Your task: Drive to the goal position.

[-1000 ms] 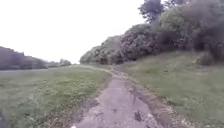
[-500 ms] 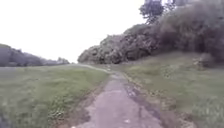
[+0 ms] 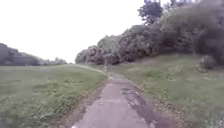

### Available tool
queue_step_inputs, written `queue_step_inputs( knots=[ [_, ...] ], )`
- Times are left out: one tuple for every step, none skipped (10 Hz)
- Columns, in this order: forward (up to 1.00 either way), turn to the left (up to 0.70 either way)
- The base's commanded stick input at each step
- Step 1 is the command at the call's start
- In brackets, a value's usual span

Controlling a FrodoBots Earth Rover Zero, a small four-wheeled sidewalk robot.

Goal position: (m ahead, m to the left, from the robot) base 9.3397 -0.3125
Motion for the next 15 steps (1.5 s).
queue_step_inputs(
  knots=[
    [1.00, 0.00],
    [1.00, 0.00],
    [1.00, 0.00],
    [1.00, 0.00],
    [1.00, 0.00],
    [1.00, 0.00],
    [1.00, 0.00],
    [1.00, 0.00],
    [1.00, 0.00],
    [1.00, 0.00],
    [1.00, 0.00],
    [1.00, 0.00],
    [1.00, 0.00],
    [1.00, 0.00],
    [1.00, 0.00]
  ],
)
